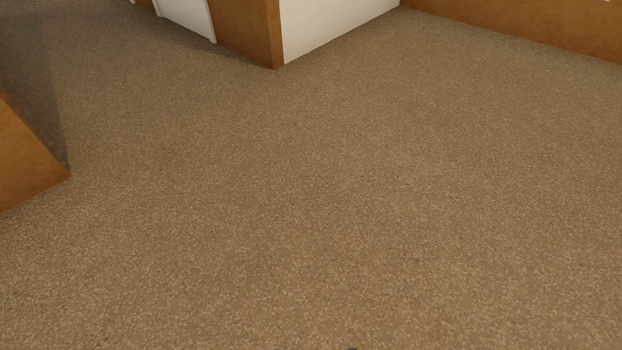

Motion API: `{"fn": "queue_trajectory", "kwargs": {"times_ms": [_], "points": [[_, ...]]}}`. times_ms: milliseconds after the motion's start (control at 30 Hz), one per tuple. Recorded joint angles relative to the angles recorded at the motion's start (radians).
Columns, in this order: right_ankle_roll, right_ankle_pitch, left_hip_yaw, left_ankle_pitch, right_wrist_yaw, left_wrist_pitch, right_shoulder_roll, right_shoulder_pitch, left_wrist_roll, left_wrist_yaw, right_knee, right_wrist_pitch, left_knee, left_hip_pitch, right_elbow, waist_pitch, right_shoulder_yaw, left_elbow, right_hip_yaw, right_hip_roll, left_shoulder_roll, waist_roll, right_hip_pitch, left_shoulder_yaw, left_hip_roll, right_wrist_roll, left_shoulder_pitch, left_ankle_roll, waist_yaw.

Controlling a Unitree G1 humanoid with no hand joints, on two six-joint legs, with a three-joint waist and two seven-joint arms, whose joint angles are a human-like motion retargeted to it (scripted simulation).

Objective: Avoid the corner

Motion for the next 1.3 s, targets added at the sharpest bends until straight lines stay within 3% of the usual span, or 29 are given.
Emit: {"fn": "queue_trajectory", "kwargs": {"times_ms": [67,100,133,167,200,233,267,333,367,433,533,567,600,633,667,700,733,767,800,867,933,1000,1033,1100,1133,1167,1233,1267,1300], "points": [[0.0,-0.457,0.0,-0.055,0.0,0.0,-0.003,0.016,0.0,0.0,-0.19,0.0,0.004,0.082,0.002,-0.017,0.018,-0.037,0.0,-0.043,0.017,-0.012,-0.076,0.036,0.008,0.0,-0.051,0.0,-0.055],[0.0,-0.525,0.0,-0.048,0.0,0.0,-0.011,0.029,0.0,0.0,-0.188,0.0,0.024,0.119,-0.006,-0.017,0.031,-0.036,0.0,-0.064,0.018,-0.006,-0.099,0.052,0.029,0.0,-0.067,0.0,-0.084],[0.0,-0.381,0.0,0.009,0.0,0.0,-0.015,0.038,0.0,0.0,-0.181,0.0,0.048,0.167,-0.002,-0.008,0.034,-0.017,0.0,-0.063,0.01,0.005,-0.121,0.074,0.056,0.0,-0.072,0.0,-0.11],[0.0,-0.149,0.0,0.121,0.0,0.0,-0.015,0.046,0.0,0.0,-0.103,0.0,0.114,0.18,0.008,-0.022,0.038,0.001,0.0,-0.039,0.004,0.023,-0.155,0.088,0.094,0.0,-0.058,0.0,-0.114],[0.0,0.025,0.0,0.303,0.0,0.0,-0.013,0.048,0.0,0.0,-0.023,0.0,0.25,0.133,0.02,-0.037,0.041,0.026,0.0,0.017,-0.009,0.062,-0.175,0.098,0.14,0.0,-0.036,0.0,-0.098],[0.0,0.058,0.0,0.446,0.0,0.0,-0.018,0.038,0.0,0.0,0.054,0.0,0.439,0.058,0.056,-0.039,0.023,0.098,0.0,0.049,-0.01,0.085,-0.15,0.038,0.153,0.0,-0.026,0.0,-0.07],[0.0,0.029,0.0,0.453,0.0,0.0,-0.025,0.017,0.0,0.0,0.077,0.0,0.666,-0.084,0.055,-0.045,0.003,0.099,0.0,0.104,-0.009,0.105,-0.116,0.034,0.169,0.0,0.002,0.0,-0.04],[0.0,-0.095,0.0,0.169,0.0,0.0,-0.023,-0.036,0.0,0.0,-0.005,0.0,0.908,-0.291,0.055,-0.012,-0.055,0.113,0.0,0.138,-0.003,0.105,0.102,-0.025,0.135,0.0,0.031,0.0,0.07],[0.0,-0.171,0.0,0.107,0.0,0.0,-0.038,-0.061,0.0,0.0,-0.063,0.0,0.914,-0.398,0.024,-0.01,-0.044,0.122,0.0,0.139,0.002,0.094,0.214,-0.042,0.11,0.0,0.058,0.0,0.132],[0.0,-0.333,0.0,0.097,0.0,0.0,-0.066,-0.08,0.0,0.0,-0.193,0.0,0.688,-0.535,-0.1,0.002,-0.093,0.172,0.0,0.099,0.016,0.06,0.448,-0.047,0.068,0.0,0.11,0.0,0.262],[0.0,-0.599,0.0,0.135,0.0,0.0,-0.09,-0.152,0.0,0.0,-0.226,0.0,0.135,-0.66,-0.247,-0.033,-0.158,0.238,0.0,0.062,0.038,0.053,0.674,-0.047,0.103,0.0,0.168,0.0,0.377],[0.0,-0.625,0.0,0.241,0.0,0.0,-0.096,-0.179,0.0,0.0,-0.225,0.0,0.007,-0.666,-0.276,-0.047,-0.186,0.265,0.0,0.056,0.039,0.058,0.715,-0.057,0.111,0.0,0.181,0.0,0.396],[0.0,-0.602,0.0,0.724,0.0,0.0,-0.096,-0.201,0.0,0.0,-0.243,0.0,-0.397,-0.698,-0.29,-0.066,-0.204,0.288,0.0,0.058,0.04,0.066,0.738,-0.053,0.114,0.0,0.193,0.0,0.395],[0.0,-0.529,0.0,0.293,0.0,0.0,-0.093,-0.201,0.0,0.0,-0.225,0.0,-0.003,-0.729,-0.302,-0.057,-0.224,0.318,0.0,0.042,0.038,0.07,0.775,-0.058,0.1,0.0,0.199,0.0,0.387],[0.0,-0.406,0.0,0.089,0.0,0.0,-0.081,-0.181,0.0,0.0,-0.146,0.0,0.126,-0.742,-0.288,-0.047,-0.248,0.349,0.0,0.014,0.041,0.065,0.8,-0.078,0.078,0.0,0.196,0.0,0.38],[0.0,-0.247,0.0,0.116,0.0,0.0,-0.058,-0.163,0.0,0.0,0.031,0.0,0.251,-0.783,-0.238,-0.059,-0.255,0.36,0.0,-0.028,0.034,0.052,0.739,-0.055,0.06,0.0,0.198,0.0,0.362],[0.0,-0.146,0.0,0.07,0.0,0.0,-0.043,-0.143,0.0,0.0,0.267,0.0,0.367,-0.746,-0.155,-0.029,-0.244,0.377,0.0,-0.07,0.032,0.044,0.683,-0.069,0.006,0.0,0.173,0.0,0.343],[0.0,-0.138,0.0,0.028,0.0,0.0,-0.046,-0.132,0.0,0.0,0.56,0.0,0.37,-0.685,-0.086,-0.018,-0.211,0.354,0.0,-0.063,0.03,0.06,0.552,-0.097,-0.035,0.0,0.138,0.0,0.322],[0.0,-0.187,0.0,0.036,0.0,0.0,-0.052,-0.125,0.0,0.0,0.787,0.0,0.321,-0.601,-0.026,-0.012,-0.148,0.297,0.0,-0.065,0.024,0.069,0.416,-0.108,-0.087,0.0,0.114,0.0,0.286],[0.0,-0.18,0.0,0.104,0.0,0.0,-0.048,-0.055,0.0,0.0,0.872,0.0,0.173,-0.369,0.047,-0.007,-0.091,0.146,0.0,-0.026,0.008,0.115,0.199,-0.072,-0.12,0.0,0.086,0.0,0.162],[0.0,-0.023,0.0,0.18,0.0,0.0,-0.044,0.016,0.0,0.0,0.573,0.0,0.042,-0.183,0.065,-0.014,-0.04,0.035,0.0,0.009,-0.005,0.142,0.023,-0.049,-0.102,0.0,0.046,0.0,0.031],[0.0,0.097,0.0,0.234,0.0,0.0,-0.027,0.081,0.0,0.0,0.144,0.0,-0.037,-0.025,0.058,-0.022,-0.039,-0.071,0.0,-0.012,0.003,0.134,-0.08,-0.041,-0.048,0.0,0.001,0.0,-0.053],[0.0,-0.028,0.0,0.273,0.0,0.0,-0.019,0.106,0.0,0.0,-0.039,0.0,-0.047,0.051,0.041,-0.03,-0.03,-0.132,0.0,-0.032,0.02,0.112,-0.11,-0.038,-0.025,0.0,-0.018,0.0,-0.058],[0.0,-0.435,0.0,0.367,0.0,0.0,0.0,0.105,0.0,0.0,-0.202,0.0,-0.035,0.108,0.055,-0.053,-0.04,-0.24,0.0,-0.08,0.044,0.089,-0.187,-0.002,0.045,0.0,-0.028,0.0,-0.103],[0.0,-0.462,0.0,0.458,0.0,0.0,-0.006,0.103,0.0,0.0,-0.188,0.0,-0.017,0.145,0.047,-0.044,-0.052,-0.253,0.0,-0.088,0.043,0.091,-0.206,0.012,0.09,0.0,-0.03,0.0,-0.135],[0.0,-0.341,0.0,0.562,0.0,0.0,-0.014,0.092,0.0,0.0,-0.147,0.0,0.008,0.17,0.057,-0.054,-0.055,-0.227,0.0,-0.072,0.032,0.099,-0.237,0.017,0.115,0.0,-0.02,0.0,-0.141],[0.0,0.012,0.0,0.851,0.0,0.0,-0.027,0.056,0.0,0.0,0.026,0.0,0.217,0.088,0.087,-0.101,-0.064,-0.101,0.0,0.009,0.001,0.129,-0.303,0.016,0.156,0.0,0.018,0.0,-0.089],[0.0,0.012,0.0,0.816,0.0,0.0,-0.039,0.023,0.0,0.0,0.121,0.0,0.415,0.005,0.096,-0.073,-0.064,-0.022,0.0,0.057,-0.01,0.144,-0.258,-0.002,0.164,0.0,0.021,0.0,-0.059],[0.0,-0.015,0.0,0.583,0.0,0.0,-0.049,-0.02,0.0,0.0,0.132,0.0,0.649,-0.126,0.093,-0.05,-0.076,0.05,0.0,0.104,-0.015,0.142,-0.172,-0.041,0.148,0.0,0.008,0.0,-0.024]]}}
